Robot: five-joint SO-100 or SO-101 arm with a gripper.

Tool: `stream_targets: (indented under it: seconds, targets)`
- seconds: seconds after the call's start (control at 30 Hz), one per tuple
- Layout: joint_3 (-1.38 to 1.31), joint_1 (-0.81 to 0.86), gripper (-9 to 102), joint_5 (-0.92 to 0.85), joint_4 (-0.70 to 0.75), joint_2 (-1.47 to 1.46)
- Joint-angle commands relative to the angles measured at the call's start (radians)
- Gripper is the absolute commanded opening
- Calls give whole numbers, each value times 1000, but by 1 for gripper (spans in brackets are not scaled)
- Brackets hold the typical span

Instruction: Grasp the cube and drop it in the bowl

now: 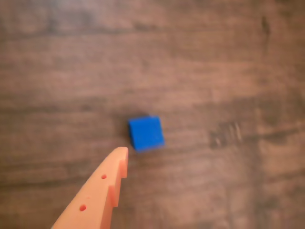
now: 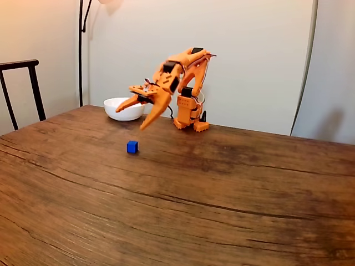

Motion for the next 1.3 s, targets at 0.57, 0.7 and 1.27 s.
stream_targets:
  seconds: [0.57, 0.7, 1.27]
  targets:
    - [-759, -2, 52, 87, 537, -647]
    - [-798, -8, 52, 100, 572, -695]
    - [-828, -72, 48, 100, 543, -830]
